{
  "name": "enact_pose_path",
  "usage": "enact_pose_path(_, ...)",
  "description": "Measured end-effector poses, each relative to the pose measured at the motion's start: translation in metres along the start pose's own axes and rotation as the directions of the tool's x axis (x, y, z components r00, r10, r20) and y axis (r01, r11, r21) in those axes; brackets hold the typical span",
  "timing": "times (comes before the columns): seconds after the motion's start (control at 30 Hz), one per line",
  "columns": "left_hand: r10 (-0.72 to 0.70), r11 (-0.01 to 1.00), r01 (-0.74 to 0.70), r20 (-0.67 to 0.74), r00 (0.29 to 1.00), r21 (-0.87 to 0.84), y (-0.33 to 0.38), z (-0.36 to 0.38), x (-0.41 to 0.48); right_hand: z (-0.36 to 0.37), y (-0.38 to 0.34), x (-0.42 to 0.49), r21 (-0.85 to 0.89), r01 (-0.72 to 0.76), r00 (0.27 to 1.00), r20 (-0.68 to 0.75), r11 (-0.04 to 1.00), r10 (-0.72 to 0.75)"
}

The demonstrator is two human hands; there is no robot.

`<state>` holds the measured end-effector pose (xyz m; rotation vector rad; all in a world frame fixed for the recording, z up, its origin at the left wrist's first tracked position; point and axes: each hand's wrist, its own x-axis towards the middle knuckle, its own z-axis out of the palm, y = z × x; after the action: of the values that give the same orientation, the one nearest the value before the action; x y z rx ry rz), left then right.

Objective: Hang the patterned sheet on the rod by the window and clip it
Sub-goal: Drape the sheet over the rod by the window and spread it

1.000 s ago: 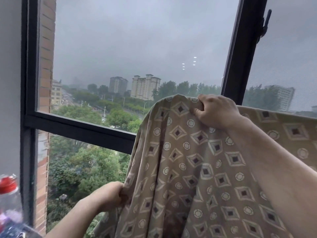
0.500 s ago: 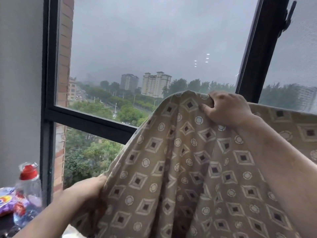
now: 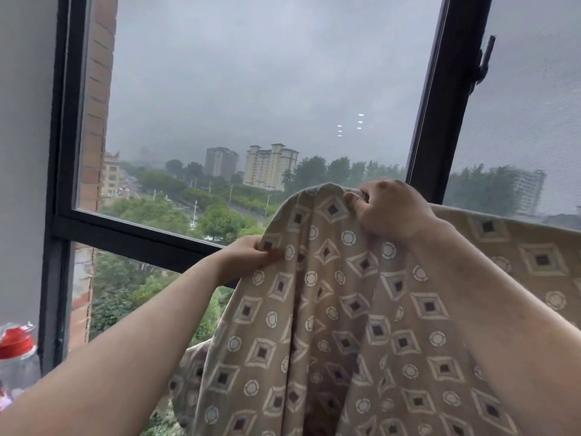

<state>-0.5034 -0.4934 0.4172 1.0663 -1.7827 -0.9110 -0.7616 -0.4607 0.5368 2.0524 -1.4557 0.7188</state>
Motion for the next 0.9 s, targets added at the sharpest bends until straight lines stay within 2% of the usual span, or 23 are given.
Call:
enact_pose_path(0.1, 0.11, 0.991, -0.096, -0.16, 0.981, 0.09, -0.018, -0.001, 0.005, 0.005, -0.003, 0.001, -0.045, -0.022, 0.999, -0.025, 0.999, 0.021)
enact_pose_path(0.17, 0.223, 0.956, -0.153, -0.285, 0.932, 0.248, -0.025, -0.009, 0.005, 0.007, -0.002, 0.001, -0.085, -0.03, 0.998, -0.054, 0.996, 0.025)
enact_pose_path(0.2, 0.256, 0.935, -0.131, -0.37, 0.893, 0.33, -0.025, -0.015, 0.002, 0.007, -0.002, 0.001, -0.09, -0.028, 0.998, -0.06, 0.996, 0.023)
enact_pose_path(0.27, 0.325, 0.864, -0.034, -0.506, 0.799, 0.502, -0.019, -0.028, -0.007, 0.005, -0.003, 0.0, -0.086, -0.016, 0.998, -0.066, 0.996, 0.01)
enact_pose_path(0.3, 0.353, 0.808, 0.035, -0.529, 0.772, 0.589, -0.016, -0.035, -0.009, 0.004, -0.003, 0.0, -0.081, -0.008, 0.998, -0.069, 0.997, 0.002)
enact_pose_path(0.37, 0.319, 0.698, 0.186, -0.533, 0.784, 0.691, -0.006, -0.047, -0.011, 0.002, -0.005, -0.001, -0.073, 0.01, 0.997, -0.074, 0.997, -0.016)
enact_pose_path(0.43, 0.196, 0.637, 0.289, -0.513, 0.836, 0.715, 0.002, -0.053, -0.006, 0.0, -0.008, -0.001, -0.065, 0.039, 0.996, -0.082, 0.997, -0.044)
enact_pose_path(0.5, 0.112, 0.668, 0.274, -0.458, 0.882, 0.691, 0.015, -0.048, 0.003, -0.003, -0.008, -0.003, -0.059, 0.059, 0.994, -0.085, 0.997, -0.064)
enact_pose_path(0.53, 0.109, 0.751, 0.197, -0.413, 0.904, 0.631, 0.022, -0.042, 0.008, -0.005, -0.008, -0.003, -0.058, 0.065, 0.994, -0.081, 0.996, -0.07)
enact_pose_path(0.6, 0.101, 0.95, -0.004, -0.295, 0.95, 0.312, 0.038, -0.029, 0.017, -0.009, -0.005, -0.005, -0.055, 0.076, 0.995, -0.064, 0.996, -0.079)
enact_pose_path(0.63, 0.126, 0.983, -0.086, -0.265, 0.956, 0.16, 0.044, -0.023, 0.022, -0.011, -0.004, -0.006, -0.05, 0.078, 0.996, -0.049, 0.996, -0.08)
enact_pose_path(0.67, 0.167, 0.985, -0.15, -0.273, 0.947, 0.084, 0.048, -0.016, 0.026, -0.012, -0.002, -0.007, -0.041, 0.079, 0.996, -0.033, 0.996, -0.081)
enact_pose_path(0.7, 0.204, 0.979, -0.186, -0.301, 0.932, 0.089, 0.05, -0.012, 0.03, -0.015, 0.0, -0.008, -0.029, 0.084, 0.996, -0.02, 0.996, -0.085)
enact_pose_path(0.77, 0.312, 0.93, -0.207, -0.353, 0.882, 0.304, 0.056, -0.007, 0.028, -0.019, 0.004, -0.011, -0.006, 0.109, 0.994, 0.001, 0.994, -0.109)
enact_pose_path(0.8, 0.378, 0.866, -0.186, -0.364, 0.851, 0.463, 0.056, -0.008, 0.028, -0.021, 0.006, -0.012, 0.004, 0.124, 0.992, 0.008, 0.992, -0.124)
enact_pose_path(0.83, 0.448, 0.772, -0.147, -0.364, 0.817, 0.619, 0.057, -0.01, 0.025, -0.025, 0.008, -0.013, 0.004, 0.136, 0.991, 0.014, 0.991, -0.136)
enact_pose_path(0.9, 0.568, 0.58, -0.049, -0.361, 0.74, 0.813, 0.056, -0.018, 0.024, -0.031, 0.012, -0.016, -0.038, 0.126, 0.992, 0.029, 0.991, -0.125)
